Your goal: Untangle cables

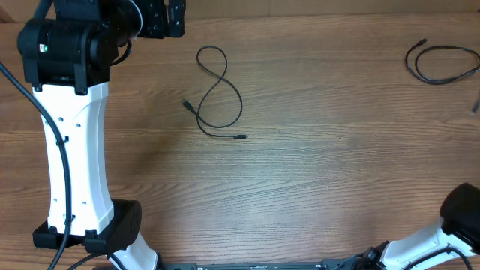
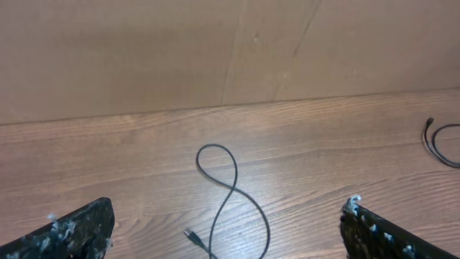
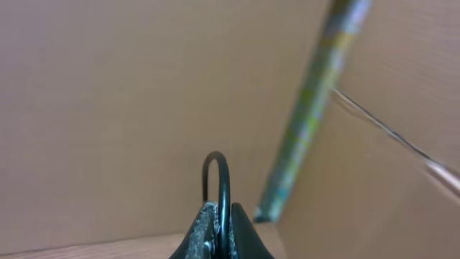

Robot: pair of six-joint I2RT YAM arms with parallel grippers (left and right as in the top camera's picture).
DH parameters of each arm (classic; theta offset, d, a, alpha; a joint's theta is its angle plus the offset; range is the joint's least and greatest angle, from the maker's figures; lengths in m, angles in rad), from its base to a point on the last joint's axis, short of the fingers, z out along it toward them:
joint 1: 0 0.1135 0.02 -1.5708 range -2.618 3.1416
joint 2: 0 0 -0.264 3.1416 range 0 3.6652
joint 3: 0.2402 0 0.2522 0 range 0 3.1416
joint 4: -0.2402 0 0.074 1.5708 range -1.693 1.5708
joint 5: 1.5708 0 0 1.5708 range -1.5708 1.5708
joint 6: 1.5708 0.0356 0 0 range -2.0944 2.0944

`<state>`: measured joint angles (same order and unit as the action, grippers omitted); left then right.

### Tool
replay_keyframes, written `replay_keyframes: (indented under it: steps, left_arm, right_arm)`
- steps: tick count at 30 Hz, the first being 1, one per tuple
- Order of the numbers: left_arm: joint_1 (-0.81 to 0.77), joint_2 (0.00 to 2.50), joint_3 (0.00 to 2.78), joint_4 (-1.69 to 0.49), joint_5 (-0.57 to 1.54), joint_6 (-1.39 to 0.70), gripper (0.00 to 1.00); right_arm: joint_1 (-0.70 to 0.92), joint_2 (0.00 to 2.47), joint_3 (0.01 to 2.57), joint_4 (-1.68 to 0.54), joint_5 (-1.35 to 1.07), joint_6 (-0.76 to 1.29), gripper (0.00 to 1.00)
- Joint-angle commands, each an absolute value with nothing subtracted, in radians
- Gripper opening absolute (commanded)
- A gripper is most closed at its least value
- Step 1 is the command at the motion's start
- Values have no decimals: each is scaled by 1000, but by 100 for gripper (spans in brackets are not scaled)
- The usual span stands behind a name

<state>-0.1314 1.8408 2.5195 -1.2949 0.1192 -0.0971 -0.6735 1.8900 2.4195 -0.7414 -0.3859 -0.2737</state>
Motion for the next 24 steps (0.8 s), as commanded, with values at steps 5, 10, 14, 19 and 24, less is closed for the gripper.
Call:
replay_keyframes:
  steps: [5, 10, 14, 19, 24]
  left_arm:
    - [-141, 1809, 2523, -1298, 124, -93, 100]
    - [-158, 1809, 2523, -1320, 123, -92, 100]
    - [-183, 1809, 2523, -1355, 119, -64, 100]
    - [-240, 1809, 2523, -1372, 14, -56, 100]
    - [-286, 1809, 2523, -1373, -102, -56, 100]
  right_arm:
    - [-755, 1973, 2410, -845, -387, -319, 4]
    - [-753, 2106, 2375, -855, -452, -319, 4]
    - [-754, 2215, 2375, -846, -440, -319, 4]
    - [-801, 2271, 2375, -888, -315, -331, 4]
    - [-879, 2275, 2375, -943, -306, -348, 4]
